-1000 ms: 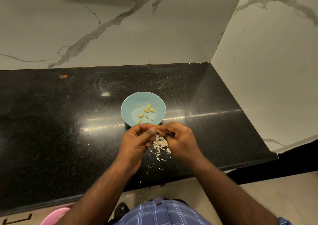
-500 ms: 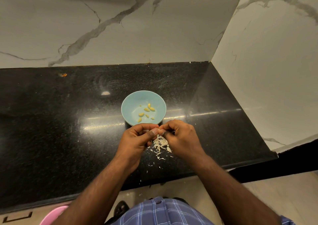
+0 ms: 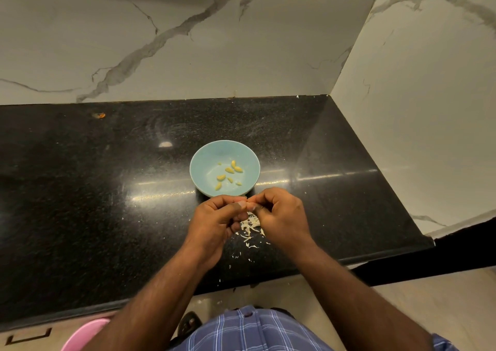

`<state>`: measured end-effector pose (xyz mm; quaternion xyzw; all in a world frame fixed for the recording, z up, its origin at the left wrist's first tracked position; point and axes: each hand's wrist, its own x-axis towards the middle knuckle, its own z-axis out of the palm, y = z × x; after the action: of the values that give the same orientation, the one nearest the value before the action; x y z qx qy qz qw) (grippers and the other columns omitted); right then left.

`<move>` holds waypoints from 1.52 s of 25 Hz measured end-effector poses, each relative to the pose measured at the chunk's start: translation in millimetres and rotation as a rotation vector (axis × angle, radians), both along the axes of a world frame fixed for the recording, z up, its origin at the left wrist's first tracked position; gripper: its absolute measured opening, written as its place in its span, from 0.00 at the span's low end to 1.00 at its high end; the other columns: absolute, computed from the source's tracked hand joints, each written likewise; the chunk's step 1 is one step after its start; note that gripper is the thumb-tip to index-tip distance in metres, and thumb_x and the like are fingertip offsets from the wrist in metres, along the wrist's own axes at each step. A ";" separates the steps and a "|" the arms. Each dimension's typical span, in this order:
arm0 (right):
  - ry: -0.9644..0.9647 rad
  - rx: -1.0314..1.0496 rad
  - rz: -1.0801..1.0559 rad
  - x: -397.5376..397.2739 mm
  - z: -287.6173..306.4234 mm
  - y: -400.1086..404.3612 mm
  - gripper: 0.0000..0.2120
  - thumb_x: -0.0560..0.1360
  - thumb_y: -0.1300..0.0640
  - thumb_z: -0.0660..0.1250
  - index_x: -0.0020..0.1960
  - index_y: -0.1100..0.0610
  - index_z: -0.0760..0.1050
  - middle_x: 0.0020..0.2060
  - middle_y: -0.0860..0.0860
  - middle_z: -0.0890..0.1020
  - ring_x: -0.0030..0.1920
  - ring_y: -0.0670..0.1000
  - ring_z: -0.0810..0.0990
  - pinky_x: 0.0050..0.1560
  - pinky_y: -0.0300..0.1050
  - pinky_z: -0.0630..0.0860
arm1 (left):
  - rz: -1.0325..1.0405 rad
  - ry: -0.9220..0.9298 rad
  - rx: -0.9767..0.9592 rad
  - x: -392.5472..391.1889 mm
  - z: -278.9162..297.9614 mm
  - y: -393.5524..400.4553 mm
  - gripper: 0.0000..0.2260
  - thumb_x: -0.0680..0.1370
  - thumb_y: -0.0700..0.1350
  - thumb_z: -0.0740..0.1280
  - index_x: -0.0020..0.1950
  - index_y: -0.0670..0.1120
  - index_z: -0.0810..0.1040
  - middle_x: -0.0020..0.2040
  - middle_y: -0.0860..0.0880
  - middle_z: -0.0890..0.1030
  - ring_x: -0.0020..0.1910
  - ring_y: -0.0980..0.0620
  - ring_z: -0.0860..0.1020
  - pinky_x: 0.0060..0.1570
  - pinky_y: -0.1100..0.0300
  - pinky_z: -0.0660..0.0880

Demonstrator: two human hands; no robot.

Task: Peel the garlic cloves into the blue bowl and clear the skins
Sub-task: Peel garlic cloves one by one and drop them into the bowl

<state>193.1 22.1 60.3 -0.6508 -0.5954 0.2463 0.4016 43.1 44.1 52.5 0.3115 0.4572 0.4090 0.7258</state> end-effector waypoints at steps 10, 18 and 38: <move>0.025 -0.121 -0.043 -4.0 1.2 2.2 0.07 0.73 0.61 0.75 0.39 0.52 0.82 0.34 0.44 0.83 0.36 0.42 0.80 0.38 0.37 0.77 | 0.041 0.119 0.043 1.2 -9.5 0.9 0.05 0.77 0.37 0.72 0.44 0.44 0.86 0.41 0.43 0.84 0.37 0.54 0.78 0.37 0.62 0.74; 0.598 -0.561 -0.116 0.4 13.6 8.6 0.08 0.73 0.71 0.70 0.40 0.60 0.81 0.30 0.52 0.81 0.31 0.46 0.76 0.28 0.35 0.72 | -0.018 0.326 0.347 -2.2 -12.9 -2.9 0.08 0.77 0.35 0.72 0.48 0.48 0.86 0.45 0.46 0.87 0.48 0.46 0.85 0.50 0.55 0.81; -0.121 0.194 0.024 0.1 -20.1 4.2 0.04 0.73 0.64 0.71 0.42 0.58 0.82 0.37 0.47 0.83 0.40 0.47 0.80 0.41 0.43 0.78 | 0.003 0.051 -0.058 3.5 -15.5 -0.1 0.05 0.80 0.38 0.69 0.46 0.42 0.84 0.38 0.45 0.82 0.35 0.55 0.77 0.33 0.65 0.73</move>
<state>193.2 26.3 40.2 -0.6155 -0.6472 0.1526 0.4231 46.7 44.0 36.9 0.3001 0.4877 0.3884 0.7219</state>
